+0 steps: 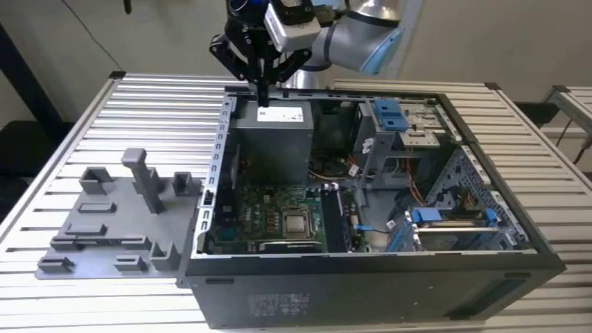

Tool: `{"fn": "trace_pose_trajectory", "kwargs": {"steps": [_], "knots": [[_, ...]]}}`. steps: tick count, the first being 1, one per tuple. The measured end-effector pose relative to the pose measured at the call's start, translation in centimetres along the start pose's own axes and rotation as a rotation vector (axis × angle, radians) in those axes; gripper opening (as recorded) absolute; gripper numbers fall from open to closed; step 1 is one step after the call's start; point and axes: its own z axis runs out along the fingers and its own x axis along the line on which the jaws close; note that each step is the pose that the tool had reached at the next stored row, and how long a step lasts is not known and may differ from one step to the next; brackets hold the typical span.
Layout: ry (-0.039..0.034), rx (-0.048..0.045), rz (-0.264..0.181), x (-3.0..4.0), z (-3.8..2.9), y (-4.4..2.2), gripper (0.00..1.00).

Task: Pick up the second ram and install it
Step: 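Reach for the second ram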

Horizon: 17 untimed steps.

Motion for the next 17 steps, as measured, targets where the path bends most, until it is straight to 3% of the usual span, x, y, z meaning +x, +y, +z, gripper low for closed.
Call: {"fn": "trace_pose_trajectory", "kwargs": {"steps": [9,17], "knots": [[0.0002,0.0001,0.0,0.99,-0.02,-0.07,0.11],[0.0001,0.0,0.0,2.28,-0.04,-0.16,0.11]]}}
